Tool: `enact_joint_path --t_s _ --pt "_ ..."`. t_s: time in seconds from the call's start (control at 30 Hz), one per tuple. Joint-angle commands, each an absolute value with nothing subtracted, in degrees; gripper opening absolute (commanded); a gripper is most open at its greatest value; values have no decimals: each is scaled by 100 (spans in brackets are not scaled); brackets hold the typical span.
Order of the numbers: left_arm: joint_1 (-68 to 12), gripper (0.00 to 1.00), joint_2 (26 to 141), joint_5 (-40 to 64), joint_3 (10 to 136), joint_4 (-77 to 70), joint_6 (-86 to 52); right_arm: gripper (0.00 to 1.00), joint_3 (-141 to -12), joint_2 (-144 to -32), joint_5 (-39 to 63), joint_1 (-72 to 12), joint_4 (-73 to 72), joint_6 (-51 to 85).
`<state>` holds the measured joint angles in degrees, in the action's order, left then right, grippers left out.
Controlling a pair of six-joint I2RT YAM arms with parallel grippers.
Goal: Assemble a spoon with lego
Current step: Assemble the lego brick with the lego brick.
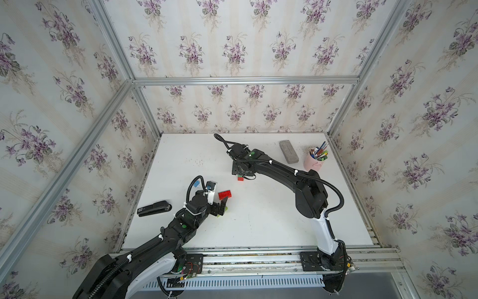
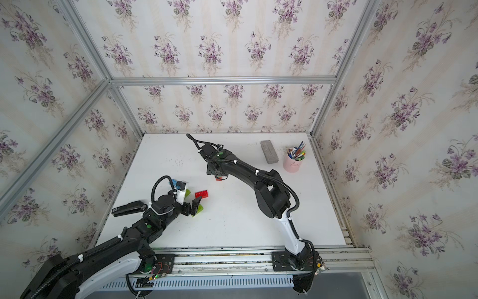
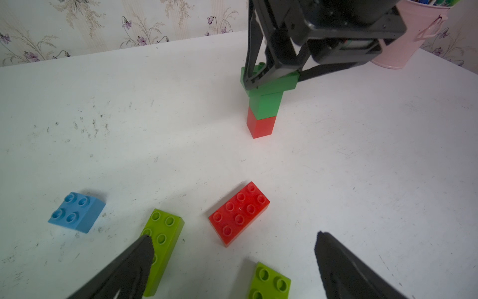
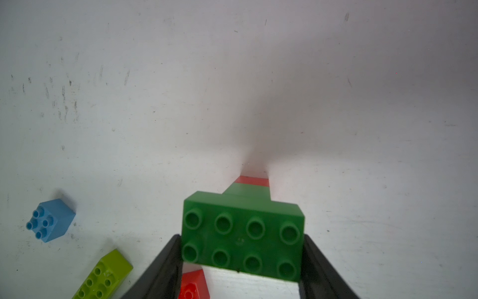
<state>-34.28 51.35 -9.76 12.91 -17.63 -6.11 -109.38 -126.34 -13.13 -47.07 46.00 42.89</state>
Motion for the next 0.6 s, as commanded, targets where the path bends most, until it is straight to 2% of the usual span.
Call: enact_joint_path --t_s 0.0,0.17,0.37,0.57 --pt "-3436 100 5125 -1055 1293 -1935 -643 48 -10980 -12883 -888 -4662 5712 4177" --pt "-3434 100 5133 -1072 1292 -1934 -655 56 -11178 -12796 -788 -4603 5563 4192" --pt "-3435 100 5150 -1134 1304 -1892 -707 87 -11820 -12888 -669 -4614 5712 4084" --pt "-3436 100 5086 -1169 1390 -1658 -764 90 -11730 -12673 -672 -4623 5643 3996"
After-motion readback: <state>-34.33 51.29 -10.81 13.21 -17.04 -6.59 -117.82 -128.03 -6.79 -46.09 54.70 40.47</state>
